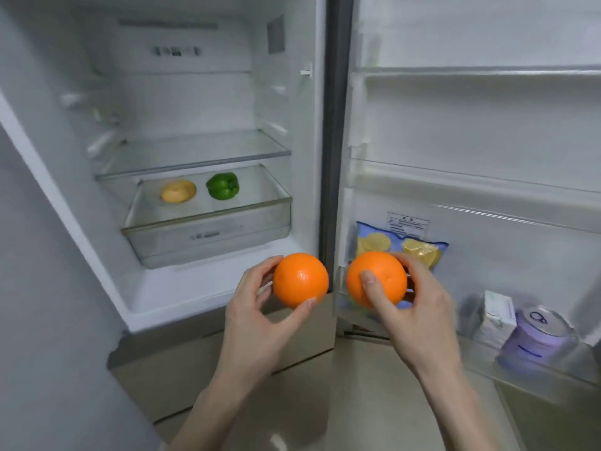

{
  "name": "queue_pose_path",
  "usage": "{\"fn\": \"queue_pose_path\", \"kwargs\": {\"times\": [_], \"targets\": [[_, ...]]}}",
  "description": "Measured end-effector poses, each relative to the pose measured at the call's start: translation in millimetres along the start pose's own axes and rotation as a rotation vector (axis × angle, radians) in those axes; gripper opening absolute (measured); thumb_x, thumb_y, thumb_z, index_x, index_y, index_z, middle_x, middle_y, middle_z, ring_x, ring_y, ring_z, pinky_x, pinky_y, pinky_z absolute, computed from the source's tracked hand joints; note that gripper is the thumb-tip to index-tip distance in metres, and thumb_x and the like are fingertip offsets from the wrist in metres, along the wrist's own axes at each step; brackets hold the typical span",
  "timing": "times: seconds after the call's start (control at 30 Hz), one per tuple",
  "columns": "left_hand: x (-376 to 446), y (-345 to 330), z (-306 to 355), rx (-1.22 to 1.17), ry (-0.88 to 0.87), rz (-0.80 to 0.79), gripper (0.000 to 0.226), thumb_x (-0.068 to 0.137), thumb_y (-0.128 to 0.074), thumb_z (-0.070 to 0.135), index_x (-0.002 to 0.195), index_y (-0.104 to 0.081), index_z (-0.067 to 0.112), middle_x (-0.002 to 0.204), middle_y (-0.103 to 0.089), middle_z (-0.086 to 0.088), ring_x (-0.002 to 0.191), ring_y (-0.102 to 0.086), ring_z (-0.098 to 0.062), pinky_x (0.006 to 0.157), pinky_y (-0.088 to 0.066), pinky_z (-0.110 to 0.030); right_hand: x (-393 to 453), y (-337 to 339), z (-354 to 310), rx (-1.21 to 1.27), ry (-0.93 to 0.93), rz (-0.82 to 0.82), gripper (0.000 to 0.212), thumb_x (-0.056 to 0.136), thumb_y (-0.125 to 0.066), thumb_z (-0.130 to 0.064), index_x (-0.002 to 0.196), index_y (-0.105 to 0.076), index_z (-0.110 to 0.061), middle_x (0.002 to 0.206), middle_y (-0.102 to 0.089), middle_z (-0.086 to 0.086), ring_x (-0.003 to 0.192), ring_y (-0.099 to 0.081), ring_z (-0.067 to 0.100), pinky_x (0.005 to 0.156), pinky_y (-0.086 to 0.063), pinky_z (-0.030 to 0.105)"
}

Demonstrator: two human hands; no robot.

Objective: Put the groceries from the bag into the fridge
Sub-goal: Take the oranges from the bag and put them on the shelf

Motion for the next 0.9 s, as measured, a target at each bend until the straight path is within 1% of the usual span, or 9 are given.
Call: {"fn": "queue_pose_path", "kwargs": {"times": [0.17, 0.27, 0.33, 0.5, 0.6, 0.67, 0.73, 0.83, 0.9], "targets": [[34, 30, -13, 0.055, 0.037, 0.155, 0.072, 0.07, -0.092, 0.031, 0.131, -0.056, 0.043, 0.133, -0.056, 0.026, 0.125, -0.058, -0.002, 0.098, -0.054, -0.023, 40, -57, -6, 0.08, 0.052, -0.086, 0.059, 0.077, -0.056, -0.077, 0.119, -0.06, -0.037, 0.107, -0.061, -0.024, 0.097, -0.061, 0.007, 0.076, -0.044, 0.015], [51, 45, -21, 0.124, 0.055, 0.241, 0.074, 0.069, -0.091, 0.037, 0.13, -0.052, 0.05, 0.131, -0.052, 0.035, 0.122, -0.056, 0.004, 0.093, -0.052, -0.017, 60, -91, -7, 0.098, 0.077, -0.163, 0.061, 0.08, -0.061, -0.077, 0.125, -0.057, -0.037, 0.112, -0.06, -0.019, 0.1, -0.061, 0.01, 0.076, -0.05, 0.023], [60, 56, -25, 0.172, 0.063, 0.296, 0.076, 0.068, -0.091, 0.039, 0.131, -0.05, 0.05, 0.132, -0.05, 0.035, 0.122, -0.055, 0.004, 0.091, -0.05, -0.014, 70, -116, -8, 0.107, 0.095, -0.231, 0.062, 0.082, -0.064, -0.076, 0.128, -0.056, -0.037, 0.117, -0.06, -0.016, 0.102, -0.061, 0.01, 0.077, -0.051, 0.023], [83, 88, -27, 0.245, 0.074, 0.421, 0.077, 0.066, -0.089, 0.046, 0.132, -0.05, 0.047, 0.131, -0.053, 0.032, 0.118, -0.056, 0.006, 0.085, -0.047, -0.009, 94, -179, -18, 0.115, 0.123, -0.359, 0.066, 0.073, -0.054, -0.088, 0.125, -0.049, -0.047, 0.119, -0.055, -0.021, 0.104, -0.06, 0.013, 0.084, -0.056, 0.036], [99, 112, -25, 0.277, 0.056, 0.478, 0.075, 0.067, -0.09, 0.045, 0.131, -0.051, 0.047, 0.13, -0.054, 0.03, 0.118, -0.054, 0.011, 0.081, -0.049, -0.005, 109, -208, -36, 0.164, 0.113, -0.397, 0.075, 0.069, -0.053, -0.081, 0.135, -0.038, -0.051, 0.122, -0.047, -0.02, 0.106, -0.056, 0.012, 0.085, -0.051, 0.033], [113, 128, -25, 0.293, 0.028, 0.511, 0.075, 0.068, -0.092, 0.04, 0.132, -0.053, 0.044, 0.13, -0.055, 0.028, 0.119, -0.054, 0.011, 0.085, -0.049, -0.004, 122, -225, -48, 0.249, 0.125, -0.414, 0.072, 0.074, -0.053, -0.077, 0.14, -0.035, -0.053, 0.12, -0.047, -0.027, 0.102, -0.056, 0.006, 0.085, -0.049, 0.03], [130, 144, -27, 0.307, 0.009, 0.535, 0.074, 0.069, -0.091, 0.04, 0.133, -0.053, 0.042, 0.131, -0.055, 0.027, 0.119, -0.055, 0.009, 0.088, -0.05, -0.008, 137, -242, -61, 0.319, 0.165, -0.439, 0.056, 0.083, -0.054, -0.072, 0.135, -0.04, -0.056, 0.12, -0.048, -0.035, 0.106, -0.057, 0.0, 0.082, -0.047, 0.024], [157, 166, -34, 0.271, -0.018, 0.555, 0.072, 0.071, -0.091, 0.037, 0.133, -0.054, 0.04, 0.132, -0.057, 0.023, 0.119, -0.058, 0.005, 0.093, -0.053, -0.017, 162, -267, -83, 0.376, 0.2, -0.432, 0.049, 0.09, -0.057, -0.066, 0.134, -0.049, -0.049, 0.125, -0.056, -0.025, 0.111, -0.058, -0.002, 0.082, -0.049, 0.022], [173, 175, -37, 0.235, -0.034, 0.565, 0.071, 0.071, -0.091, 0.034, 0.133, -0.056, 0.038, 0.132, -0.059, 0.02, 0.119, -0.061, 0.001, 0.097, -0.055, -0.023, 177, -276, -97, 0.396, 0.208, -0.403, 0.05, 0.091, -0.058, -0.071, 0.134, -0.053, -0.045, 0.122, -0.06, -0.021, 0.108, -0.06, -0.003, 0.08, -0.048, 0.017]]}}
Point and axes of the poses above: each hand's wrist, its own x-axis towards the middle knuckle, its own y-axis out of the back of the hand, z = x × y, the point moved 6 cm from there along x, towards the middle knuckle
